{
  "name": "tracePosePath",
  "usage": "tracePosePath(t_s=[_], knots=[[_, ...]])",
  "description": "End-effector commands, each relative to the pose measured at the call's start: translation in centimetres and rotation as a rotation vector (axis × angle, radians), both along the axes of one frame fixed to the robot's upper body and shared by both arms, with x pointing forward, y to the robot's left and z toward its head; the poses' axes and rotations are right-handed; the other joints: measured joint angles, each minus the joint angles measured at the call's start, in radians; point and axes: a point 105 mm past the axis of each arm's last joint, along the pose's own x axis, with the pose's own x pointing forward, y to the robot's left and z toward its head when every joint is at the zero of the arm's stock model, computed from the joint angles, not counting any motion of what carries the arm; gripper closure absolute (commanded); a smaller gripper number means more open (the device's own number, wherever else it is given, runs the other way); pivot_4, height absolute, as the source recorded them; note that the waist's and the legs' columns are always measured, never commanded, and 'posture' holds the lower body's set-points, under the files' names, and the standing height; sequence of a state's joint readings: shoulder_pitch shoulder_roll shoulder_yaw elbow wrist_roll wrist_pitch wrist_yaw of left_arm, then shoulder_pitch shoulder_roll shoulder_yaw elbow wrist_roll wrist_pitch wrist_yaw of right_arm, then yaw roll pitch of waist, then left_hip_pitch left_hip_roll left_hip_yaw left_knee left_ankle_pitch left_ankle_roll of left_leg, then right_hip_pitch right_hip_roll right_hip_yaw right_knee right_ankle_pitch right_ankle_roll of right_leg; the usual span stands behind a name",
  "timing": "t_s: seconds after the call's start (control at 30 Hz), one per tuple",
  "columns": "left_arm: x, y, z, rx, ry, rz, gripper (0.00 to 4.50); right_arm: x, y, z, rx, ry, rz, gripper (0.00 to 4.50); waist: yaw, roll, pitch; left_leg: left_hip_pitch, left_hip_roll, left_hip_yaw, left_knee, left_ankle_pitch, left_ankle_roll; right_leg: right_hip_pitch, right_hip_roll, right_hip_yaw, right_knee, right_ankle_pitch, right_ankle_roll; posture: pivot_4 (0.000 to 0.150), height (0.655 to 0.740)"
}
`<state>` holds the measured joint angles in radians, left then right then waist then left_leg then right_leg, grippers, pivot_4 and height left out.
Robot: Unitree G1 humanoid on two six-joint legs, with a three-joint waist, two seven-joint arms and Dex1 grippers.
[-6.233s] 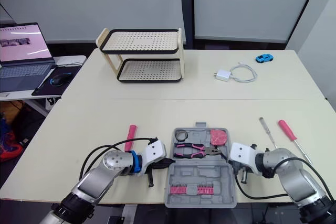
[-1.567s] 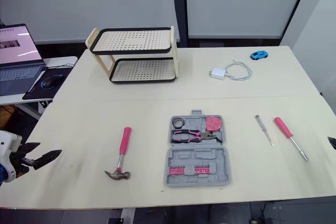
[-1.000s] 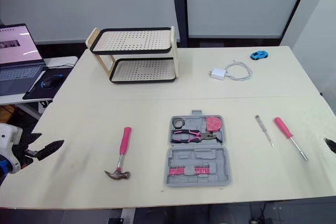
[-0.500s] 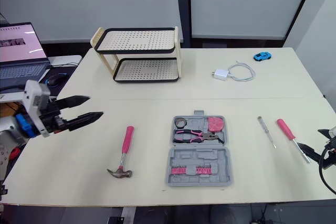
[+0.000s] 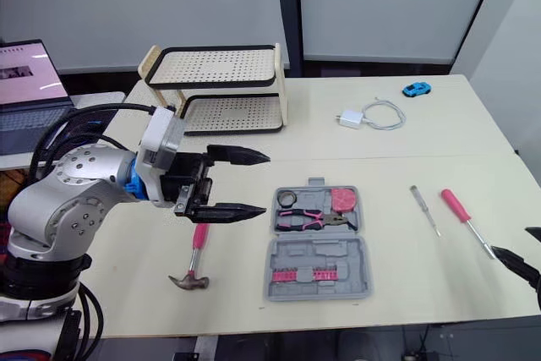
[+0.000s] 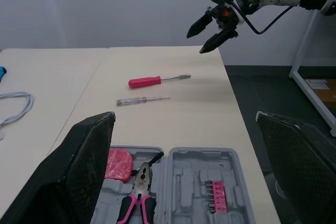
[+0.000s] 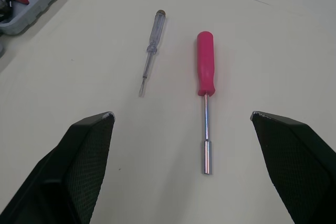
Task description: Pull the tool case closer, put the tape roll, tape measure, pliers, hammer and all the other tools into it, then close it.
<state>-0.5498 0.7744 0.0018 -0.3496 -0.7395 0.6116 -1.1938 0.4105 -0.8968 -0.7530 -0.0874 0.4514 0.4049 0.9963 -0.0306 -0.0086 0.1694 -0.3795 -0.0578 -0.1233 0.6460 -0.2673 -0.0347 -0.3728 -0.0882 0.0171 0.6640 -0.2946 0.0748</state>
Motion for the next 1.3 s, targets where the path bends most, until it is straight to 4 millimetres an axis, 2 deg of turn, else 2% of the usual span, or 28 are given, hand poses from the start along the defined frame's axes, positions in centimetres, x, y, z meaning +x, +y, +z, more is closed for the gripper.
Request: tracePosePath(t_s=[0.03,0.23,0.53,0.73,1.3], knots=[[-0.1,-0.3,0.4,-0.002,-0.051,-0.019,0.0,-0.1,0.2,1.5,-0.034,-0.031,0.016,0.04,0.001,0.0,0.0,0.0,0.0,0.0,0.0,0.0,0.0,0.0,0.0,0.0,0.0,0.0,0.0,0.15,0.74],[0.7,-0.4,0.2,-0.024,-0.077,0.021,0.0,1.0,1.3,0.9,-0.026,-0.038,0.039,0.04,0.001,0.0,0.0,0.0,0.0,0.0,0.0,0.0,0.0,0.0,-0.001,0.0,-0.001,0.0,0.0,0.15,0.74],[0.4,-1.1,-0.2,-0.022,-0.071,0.014,0.0,5.0,5.5,-0.5,0.015,-0.044,0.131,0.04,0.002,-0.001,0.0,0.0,0.001,-0.001,0.001,0.0,0.0,0.0,-0.001,0.0,-0.001,0.0,0.0,0.15,0.74],[0.1,-1.4,-0.3,-0.024,-0.066,0.012,0.0,7.7,7.1,-1.3,0.027,-0.053,0.131,0.04,0.002,0.0,0.0,-0.001,0.001,-0.003,0.001,0.0,0.0,0.0,-0.002,0.0,-0.001,0.0,0.0,0.15,0.74],[-0.3,-2.3,-0.5,-0.028,-0.078,0.013,0.0,11.5,7.7,-4.1,0.067,-0.012,0.031,0.04,0.0,0.0,0.0,-0.001,0.0,-0.005,0.001,0.0,-0.001,-0.001,-0.001,0.0,0.0,0.0,0.0,0.15,0.74]])
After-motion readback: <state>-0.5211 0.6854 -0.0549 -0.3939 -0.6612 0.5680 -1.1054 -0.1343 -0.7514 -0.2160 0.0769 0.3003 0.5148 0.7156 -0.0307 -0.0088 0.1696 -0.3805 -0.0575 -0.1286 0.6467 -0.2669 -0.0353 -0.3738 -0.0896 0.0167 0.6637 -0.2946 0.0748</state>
